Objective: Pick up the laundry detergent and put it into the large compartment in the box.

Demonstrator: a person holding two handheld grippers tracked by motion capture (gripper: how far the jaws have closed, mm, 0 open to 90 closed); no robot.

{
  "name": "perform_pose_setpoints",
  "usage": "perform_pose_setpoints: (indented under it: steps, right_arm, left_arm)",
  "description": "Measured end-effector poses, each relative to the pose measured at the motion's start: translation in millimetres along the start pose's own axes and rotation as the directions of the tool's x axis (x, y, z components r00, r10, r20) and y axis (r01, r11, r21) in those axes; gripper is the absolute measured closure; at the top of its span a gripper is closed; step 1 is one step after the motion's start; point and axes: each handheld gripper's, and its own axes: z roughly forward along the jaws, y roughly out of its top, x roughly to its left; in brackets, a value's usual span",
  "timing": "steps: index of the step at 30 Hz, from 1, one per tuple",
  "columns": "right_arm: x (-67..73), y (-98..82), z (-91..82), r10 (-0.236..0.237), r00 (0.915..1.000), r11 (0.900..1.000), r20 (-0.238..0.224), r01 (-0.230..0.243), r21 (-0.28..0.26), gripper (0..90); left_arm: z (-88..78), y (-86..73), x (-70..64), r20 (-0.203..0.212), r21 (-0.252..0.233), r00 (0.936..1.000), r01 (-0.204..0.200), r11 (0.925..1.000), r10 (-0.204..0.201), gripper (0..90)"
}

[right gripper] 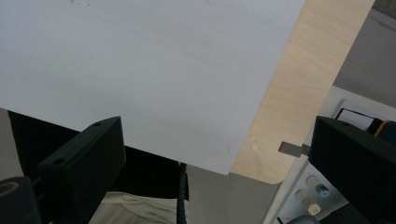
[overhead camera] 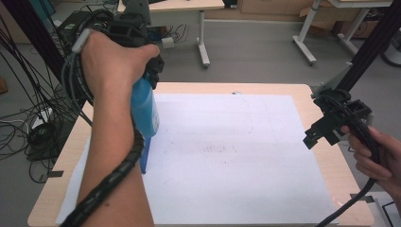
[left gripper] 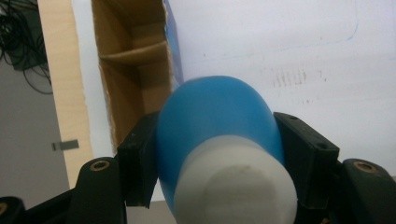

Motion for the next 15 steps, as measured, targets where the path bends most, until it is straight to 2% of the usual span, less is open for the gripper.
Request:
perform_pose_setpoints:
  steps: [6,15]
  right_arm:
    - [3.9,7.3,3.8,-0.001,0.9999,1.000,0.012,0.001,0.006,3.6]
    - [6.5,19.9,10.2,-0.001,0.9999,1.000,0.014,0.001,0.024,3.7]
  left_arm:
    - [-13.1,6.8,14.9,-0.009,-0.026,0.9999,-0.015,0.9996,0.014,36.9]
    - [-16.7,9.4,40.7,-0.028,-0.047,0.9996,0.003,0.9989,-0.004,36.9]
